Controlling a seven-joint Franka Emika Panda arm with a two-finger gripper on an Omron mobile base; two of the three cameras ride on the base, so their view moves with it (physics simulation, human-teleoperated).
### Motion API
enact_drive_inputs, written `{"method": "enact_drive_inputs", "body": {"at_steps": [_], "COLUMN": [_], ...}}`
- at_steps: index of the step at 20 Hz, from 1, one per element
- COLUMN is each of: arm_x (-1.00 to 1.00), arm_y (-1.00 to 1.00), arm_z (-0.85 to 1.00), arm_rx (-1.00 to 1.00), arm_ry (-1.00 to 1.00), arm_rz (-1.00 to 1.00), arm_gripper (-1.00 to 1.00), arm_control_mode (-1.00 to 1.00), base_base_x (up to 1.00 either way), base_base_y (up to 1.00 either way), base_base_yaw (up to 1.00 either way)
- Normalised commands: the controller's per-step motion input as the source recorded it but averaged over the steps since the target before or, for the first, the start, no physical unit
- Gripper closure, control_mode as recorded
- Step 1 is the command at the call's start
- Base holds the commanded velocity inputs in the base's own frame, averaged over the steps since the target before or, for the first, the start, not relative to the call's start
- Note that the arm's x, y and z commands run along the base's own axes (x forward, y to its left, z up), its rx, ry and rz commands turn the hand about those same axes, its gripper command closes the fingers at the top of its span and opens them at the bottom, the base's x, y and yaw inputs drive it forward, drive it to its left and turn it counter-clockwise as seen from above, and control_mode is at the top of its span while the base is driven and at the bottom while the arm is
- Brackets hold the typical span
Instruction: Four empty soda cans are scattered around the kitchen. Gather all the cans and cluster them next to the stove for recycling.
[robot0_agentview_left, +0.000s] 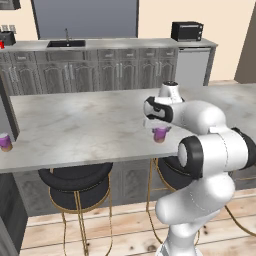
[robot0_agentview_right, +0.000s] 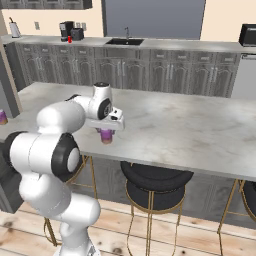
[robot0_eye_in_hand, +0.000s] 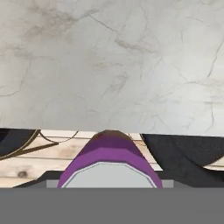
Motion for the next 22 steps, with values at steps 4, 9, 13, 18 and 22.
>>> {"method": "enact_drive_inputs", "body": {"at_steps": [4,9,13,18,22], "arm_x": [-0.34,-0.2,-0.15,-0.13,-0.14], "arm_y": [0.0,0.0,0.0,0.0,0.0], "arm_z": [0.25,0.34,0.39,0.35,0.26], "arm_rx": [0.0,0.0,0.0,0.0,0.0], "arm_ry": [-0.06,-0.02,0.0,0.0,0.0], "arm_rz": [-0.01,0.0,-0.01,-0.03,-0.03], "arm_gripper": [1.0,1.0,1.0,1.0,1.0], "arm_control_mode": [-1.0,-1.0,-1.0,-1.0,-1.0], "base_base_x": [0.0,0.0,0.0,0.0,0.0], "base_base_y": [0.0,0.0,0.0,0.0,0.0], "base_base_yaw": [0.0,0.0,0.0,0.0,0.0]}}
